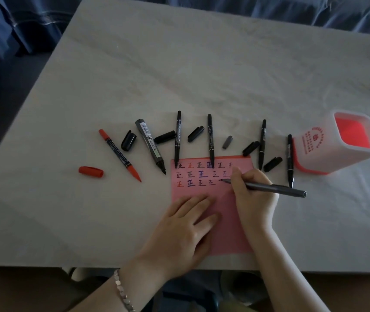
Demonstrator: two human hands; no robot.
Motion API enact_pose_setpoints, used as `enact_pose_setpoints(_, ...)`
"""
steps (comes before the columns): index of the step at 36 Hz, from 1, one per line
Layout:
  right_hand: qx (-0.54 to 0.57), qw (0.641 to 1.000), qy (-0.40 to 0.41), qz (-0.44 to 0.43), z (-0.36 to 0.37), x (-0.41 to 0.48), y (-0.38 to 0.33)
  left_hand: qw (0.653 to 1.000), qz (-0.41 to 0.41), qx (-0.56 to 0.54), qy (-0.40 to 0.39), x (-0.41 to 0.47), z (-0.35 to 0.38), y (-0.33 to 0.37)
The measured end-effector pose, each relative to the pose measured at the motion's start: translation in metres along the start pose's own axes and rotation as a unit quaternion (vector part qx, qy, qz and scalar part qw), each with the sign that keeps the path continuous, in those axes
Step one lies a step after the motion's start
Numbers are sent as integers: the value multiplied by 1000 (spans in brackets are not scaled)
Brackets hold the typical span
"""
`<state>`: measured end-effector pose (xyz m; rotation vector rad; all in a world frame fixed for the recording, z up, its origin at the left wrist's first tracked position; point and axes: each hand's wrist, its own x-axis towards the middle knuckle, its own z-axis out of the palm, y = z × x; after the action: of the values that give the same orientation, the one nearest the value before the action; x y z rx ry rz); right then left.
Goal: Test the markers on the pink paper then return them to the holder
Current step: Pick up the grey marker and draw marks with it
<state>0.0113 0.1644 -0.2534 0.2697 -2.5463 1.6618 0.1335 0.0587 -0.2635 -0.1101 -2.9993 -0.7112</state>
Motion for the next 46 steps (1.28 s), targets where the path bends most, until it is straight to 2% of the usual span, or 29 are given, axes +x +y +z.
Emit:
enact_pose_setpoints(26, 2, 1000, 13, 17, -2, 0, 1, 1000, 1, 5, -4, 1, 1, -1)
enact_pose_setpoints(33, -5, 1000, -12, 9, -1, 1, 0, 1000, 2, 4, -2, 1, 1, 0)
enact_pose_setpoints(46, -5, 1000, -8, 10, -1, 0, 1, 1000, 0, 4, -4, 1, 1, -1)
